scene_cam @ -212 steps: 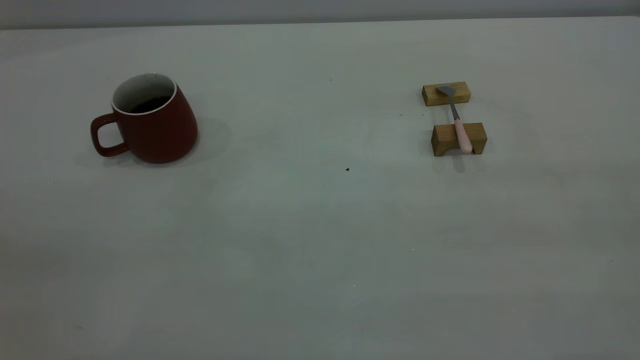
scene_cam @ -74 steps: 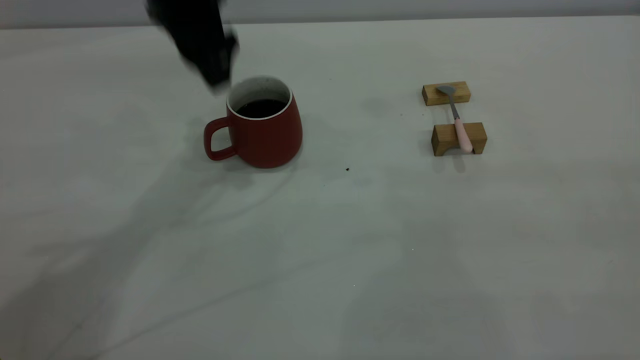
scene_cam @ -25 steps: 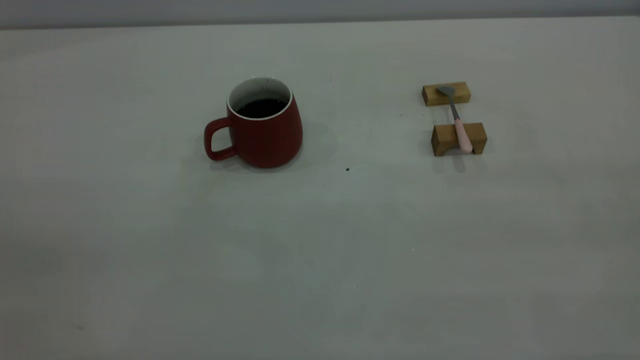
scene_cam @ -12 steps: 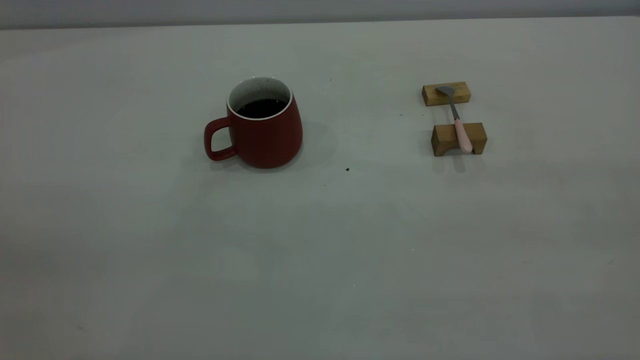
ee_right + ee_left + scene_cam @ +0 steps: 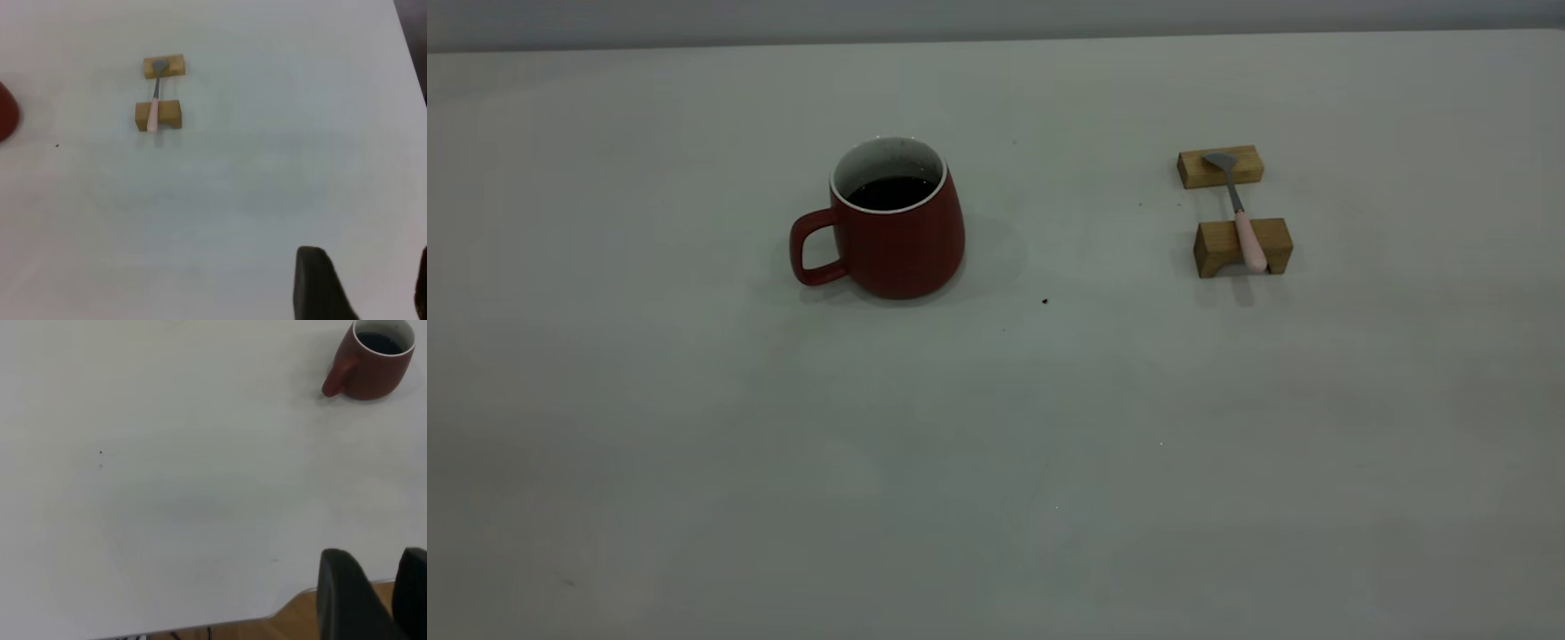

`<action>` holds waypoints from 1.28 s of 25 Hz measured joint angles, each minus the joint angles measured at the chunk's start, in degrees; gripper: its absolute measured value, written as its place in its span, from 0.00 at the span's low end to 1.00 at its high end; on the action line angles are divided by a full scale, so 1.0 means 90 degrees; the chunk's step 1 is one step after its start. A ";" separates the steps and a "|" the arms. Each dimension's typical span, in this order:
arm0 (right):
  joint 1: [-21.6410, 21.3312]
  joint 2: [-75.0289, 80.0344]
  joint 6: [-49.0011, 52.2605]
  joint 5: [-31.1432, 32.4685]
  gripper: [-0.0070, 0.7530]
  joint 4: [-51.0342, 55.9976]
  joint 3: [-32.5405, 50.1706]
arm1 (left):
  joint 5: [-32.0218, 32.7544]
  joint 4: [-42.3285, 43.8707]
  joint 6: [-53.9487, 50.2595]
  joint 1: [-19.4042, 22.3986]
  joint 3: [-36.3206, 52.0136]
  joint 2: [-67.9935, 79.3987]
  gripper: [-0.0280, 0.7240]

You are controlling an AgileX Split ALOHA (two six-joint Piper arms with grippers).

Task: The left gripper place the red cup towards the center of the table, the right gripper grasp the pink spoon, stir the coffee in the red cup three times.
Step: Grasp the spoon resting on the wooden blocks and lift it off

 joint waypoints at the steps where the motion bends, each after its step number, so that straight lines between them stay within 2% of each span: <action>1: 0.0000 0.0242 0.0000 -0.0088 0.56 0.0000 -0.0118 | 0.0000 0.0000 0.0000 0.0000 0.0000 0.0000 0.37; 9: 0.0000 0.4003 0.0000 -0.1697 0.81 0.0007 -0.1031 | 0.0000 0.0000 0.0000 0.0000 0.0000 0.0000 0.37; 16: 0.0033 0.7443 -0.0904 -0.2870 0.83 0.0980 -0.1659 | 0.0000 0.0000 0.0000 0.0000 0.0000 0.0000 0.37; 20: 0.0462 0.9248 -0.1205 -0.3345 0.83 0.1206 -0.2208 | 0.0000 0.0000 0.0000 0.0000 0.0000 0.0000 0.37; 26: 0.1244 1.1553 -0.1211 -0.3512 0.83 0.1287 -0.3495 | 0.0000 0.0000 0.0000 0.0000 0.0000 0.0000 0.37; 32: 0.1630 1.3051 -0.1178 -0.3366 0.83 0.1293 -0.4782 | 0.0000 0.0000 0.0000 0.0000 0.0000 0.0000 0.37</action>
